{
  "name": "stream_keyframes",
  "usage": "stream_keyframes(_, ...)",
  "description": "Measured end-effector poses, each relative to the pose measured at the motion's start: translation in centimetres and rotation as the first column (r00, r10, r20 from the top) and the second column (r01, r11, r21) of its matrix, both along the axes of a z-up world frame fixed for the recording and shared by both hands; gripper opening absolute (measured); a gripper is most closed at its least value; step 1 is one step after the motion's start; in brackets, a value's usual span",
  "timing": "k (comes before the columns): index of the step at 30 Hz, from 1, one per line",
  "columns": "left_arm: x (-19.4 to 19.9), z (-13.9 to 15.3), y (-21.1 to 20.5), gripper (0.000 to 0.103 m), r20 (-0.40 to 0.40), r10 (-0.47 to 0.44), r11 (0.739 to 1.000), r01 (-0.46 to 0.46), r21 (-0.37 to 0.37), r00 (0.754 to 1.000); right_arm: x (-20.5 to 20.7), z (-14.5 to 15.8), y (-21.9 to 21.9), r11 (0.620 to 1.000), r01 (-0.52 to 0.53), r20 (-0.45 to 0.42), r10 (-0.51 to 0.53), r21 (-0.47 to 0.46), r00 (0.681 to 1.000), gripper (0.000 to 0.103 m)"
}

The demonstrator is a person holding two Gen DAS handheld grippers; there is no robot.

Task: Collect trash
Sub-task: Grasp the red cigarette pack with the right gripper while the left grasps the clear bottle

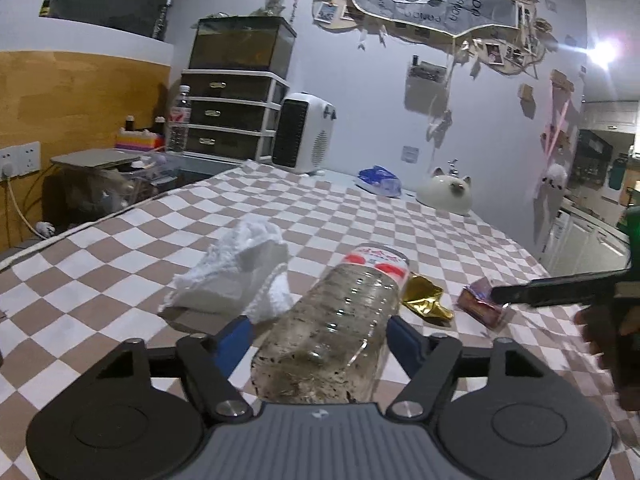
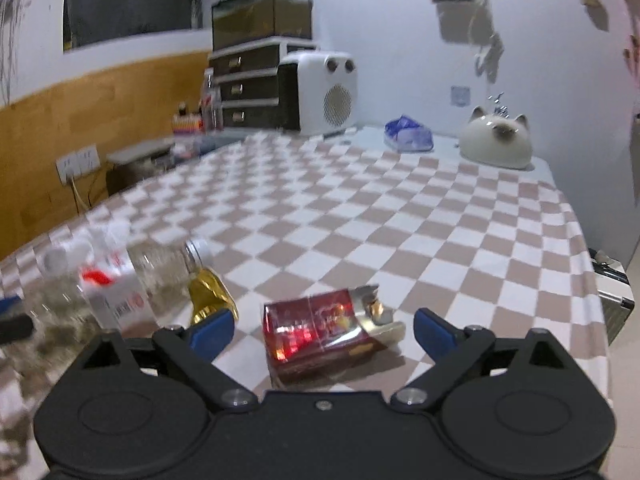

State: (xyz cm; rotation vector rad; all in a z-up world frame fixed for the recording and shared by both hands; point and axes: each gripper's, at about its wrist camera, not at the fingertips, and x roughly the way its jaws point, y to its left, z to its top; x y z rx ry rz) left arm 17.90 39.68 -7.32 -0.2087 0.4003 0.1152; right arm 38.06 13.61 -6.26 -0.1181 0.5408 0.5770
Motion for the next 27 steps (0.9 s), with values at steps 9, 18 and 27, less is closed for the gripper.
stream_keyframes(9, -1.4, 0.5, -1.8, 0.063, -0.069, -0.024, 0.998, 0.028, 0.050, 0.997, 1.9, -2.2, 1.4, 0.998, -0.028, -0.042, 0.026, -0.056, 0.999, 0.085)
stream_keyframes(18, -3.6, 0.7, -3.4, 0.060, -0.069, 0.006, 1.000, -0.005, 0.010, 0.998, -1.3, -1.3, -1.6, 0.999, -0.040, -0.062, 0.042, 0.033, 0.997, 0.059)
stream_keyframes(27, -6.2, 0.7, -4.9, 0.059, -0.071, 0.030, 0.999, -0.032, -0.014, 0.997, -10.2, 0.0, -7.5, 0.975, -0.220, -0.055, 0.221, 0.029, 0.974, 0.058)
